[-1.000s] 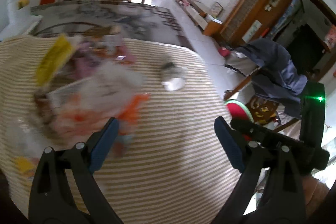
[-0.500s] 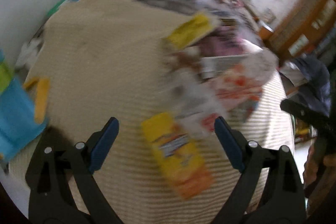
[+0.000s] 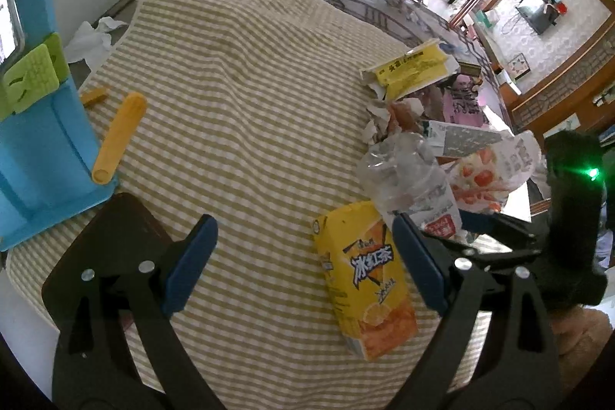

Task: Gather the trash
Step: 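Grasp the yellow iced-tea carton with the left tool while the right grasps the plastic bottle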

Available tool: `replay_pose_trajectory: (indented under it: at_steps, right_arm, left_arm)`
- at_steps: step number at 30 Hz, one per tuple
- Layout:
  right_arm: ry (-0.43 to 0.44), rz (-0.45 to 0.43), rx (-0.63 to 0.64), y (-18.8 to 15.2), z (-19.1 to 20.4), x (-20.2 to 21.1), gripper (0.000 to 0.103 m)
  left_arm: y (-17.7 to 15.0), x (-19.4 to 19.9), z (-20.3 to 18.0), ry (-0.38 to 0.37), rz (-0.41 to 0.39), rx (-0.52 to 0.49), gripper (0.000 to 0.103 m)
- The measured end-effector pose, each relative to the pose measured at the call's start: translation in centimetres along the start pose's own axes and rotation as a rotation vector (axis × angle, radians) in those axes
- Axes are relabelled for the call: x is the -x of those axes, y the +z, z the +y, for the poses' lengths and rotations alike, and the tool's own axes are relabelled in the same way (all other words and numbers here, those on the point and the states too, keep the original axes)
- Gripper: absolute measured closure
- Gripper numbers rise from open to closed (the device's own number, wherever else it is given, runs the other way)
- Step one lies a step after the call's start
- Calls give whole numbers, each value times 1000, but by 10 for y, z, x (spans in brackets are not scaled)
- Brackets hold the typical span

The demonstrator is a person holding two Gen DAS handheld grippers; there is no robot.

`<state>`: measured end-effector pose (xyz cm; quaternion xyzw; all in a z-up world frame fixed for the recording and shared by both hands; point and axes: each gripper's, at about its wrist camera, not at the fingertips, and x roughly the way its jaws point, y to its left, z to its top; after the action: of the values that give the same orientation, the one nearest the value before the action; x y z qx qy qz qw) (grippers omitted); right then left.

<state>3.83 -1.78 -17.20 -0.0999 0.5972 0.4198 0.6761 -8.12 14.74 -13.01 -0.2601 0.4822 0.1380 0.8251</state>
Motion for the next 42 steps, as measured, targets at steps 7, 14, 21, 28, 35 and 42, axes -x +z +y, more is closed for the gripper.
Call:
replay_pose_trajectory:
  at_steps: [7,14,21,28,35,42]
  right_arm:
    - [28,-44,-30,-17,-7,16,41]
    - [25,-178,-166,-37,-33,69,44]
    - [-25,-313,-256,-44,-52,110,51]
    - [-19,-332,-305,-57,-63,114,52]
    - [-15,-348,-284,-55,-55,114,52]
    - [-7,-413,-268,-59,-51,128,52]
  left_arm:
    - [-5,-7,-9,-7,30,-21,13]
    - [-15,-22,-27,-30,92,-76,13]
    - [-26,-59,-43,-10,205,-127,13]
    - [-31,-73,-53,-16,234,-168,27]
    - [-35,-59,-70,-50,190,-223,33]
    - [-11,-26,-92,-85,56,-263,35]
